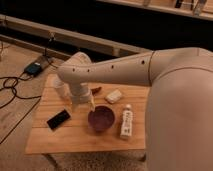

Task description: Wipe the white sponge on the table

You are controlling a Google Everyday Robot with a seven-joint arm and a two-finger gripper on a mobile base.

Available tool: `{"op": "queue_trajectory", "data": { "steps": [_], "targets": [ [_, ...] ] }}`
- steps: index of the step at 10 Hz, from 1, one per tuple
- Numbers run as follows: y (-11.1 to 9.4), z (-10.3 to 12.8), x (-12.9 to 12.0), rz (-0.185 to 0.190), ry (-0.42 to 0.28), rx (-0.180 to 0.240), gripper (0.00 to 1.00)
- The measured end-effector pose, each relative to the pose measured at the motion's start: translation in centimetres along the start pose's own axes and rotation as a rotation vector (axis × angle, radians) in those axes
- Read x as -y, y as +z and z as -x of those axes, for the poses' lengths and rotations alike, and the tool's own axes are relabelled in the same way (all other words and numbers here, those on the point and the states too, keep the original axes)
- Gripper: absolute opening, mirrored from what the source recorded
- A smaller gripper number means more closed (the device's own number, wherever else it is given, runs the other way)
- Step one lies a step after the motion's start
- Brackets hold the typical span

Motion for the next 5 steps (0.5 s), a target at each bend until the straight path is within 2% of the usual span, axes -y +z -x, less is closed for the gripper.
{"op": "queue_trajectory", "data": {
  "steps": [4, 5],
  "targets": [
    [0.00, 0.06, 0.07, 0.001, 0.004, 0.000, 0.65],
    [0.16, 0.51, 0.65, -0.005, 0.026, 0.003, 0.65]
  ]
}}
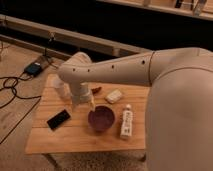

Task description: Wipe the white sponge on the table

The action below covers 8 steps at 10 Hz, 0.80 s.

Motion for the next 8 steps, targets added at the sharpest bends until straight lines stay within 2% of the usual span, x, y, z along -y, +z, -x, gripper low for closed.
{"op": "queue_trajectory", "data": {
  "steps": [2, 4, 6, 8],
  "targets": [
    [0.5, 1.7, 2.6, -0.028, 0.084, 0.009, 0.65],
    [0.6, 3.7, 5.5, -0.047, 0.195, 0.038, 0.65],
    [1.2, 5.6, 8.3, -0.034, 0.321, 0.083, 0.65],
    [2.2, 6.6, 10.0, -0.020, 0.395, 0.108, 0.65]
  ]
}}
